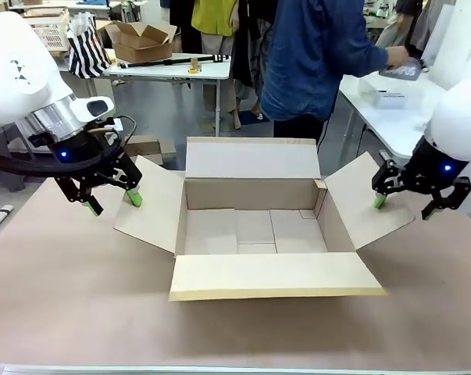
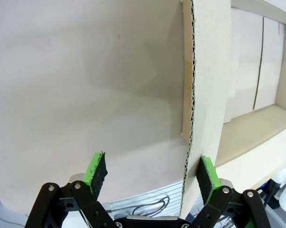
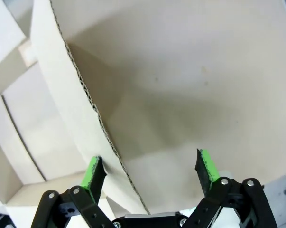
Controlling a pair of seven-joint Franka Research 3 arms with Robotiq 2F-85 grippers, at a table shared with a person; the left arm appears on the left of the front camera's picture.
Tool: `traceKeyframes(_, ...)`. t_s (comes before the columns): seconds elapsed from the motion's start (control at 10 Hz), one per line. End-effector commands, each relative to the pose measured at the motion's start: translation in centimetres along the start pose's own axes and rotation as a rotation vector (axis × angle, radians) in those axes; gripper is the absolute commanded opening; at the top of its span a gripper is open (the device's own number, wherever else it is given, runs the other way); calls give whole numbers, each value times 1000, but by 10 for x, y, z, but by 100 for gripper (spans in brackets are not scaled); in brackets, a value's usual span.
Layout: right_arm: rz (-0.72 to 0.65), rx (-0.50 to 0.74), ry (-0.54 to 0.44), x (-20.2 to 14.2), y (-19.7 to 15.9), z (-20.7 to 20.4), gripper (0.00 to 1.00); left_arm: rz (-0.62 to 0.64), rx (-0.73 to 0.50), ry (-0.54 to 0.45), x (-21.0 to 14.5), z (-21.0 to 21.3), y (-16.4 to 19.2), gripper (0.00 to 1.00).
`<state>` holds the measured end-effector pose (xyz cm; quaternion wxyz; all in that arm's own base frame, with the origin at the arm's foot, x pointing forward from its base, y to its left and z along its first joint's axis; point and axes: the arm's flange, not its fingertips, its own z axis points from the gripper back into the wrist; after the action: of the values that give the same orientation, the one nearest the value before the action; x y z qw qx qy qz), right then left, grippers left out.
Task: Pack the gift set into the box.
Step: Place both hands on the side flaps of the Package Box and spread them outward, then lift both hands away from the flaps of the Package Box.
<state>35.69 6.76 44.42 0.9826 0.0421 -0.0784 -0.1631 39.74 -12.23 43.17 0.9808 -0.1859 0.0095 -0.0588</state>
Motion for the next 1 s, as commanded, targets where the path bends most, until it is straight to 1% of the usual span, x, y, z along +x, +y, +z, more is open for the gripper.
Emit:
traceKeyframes(0.0,0,48,28,-8,-23,-32,100,12,17,2,1,2,-1,100)
traceKeyframes(0.1,0,0,0,0,0,0,100,12,17,2,1,2,-1,100)
traceKeyframes(0.9,0,0,0,0,0,0,100,12,17,2,1,2,-1,100)
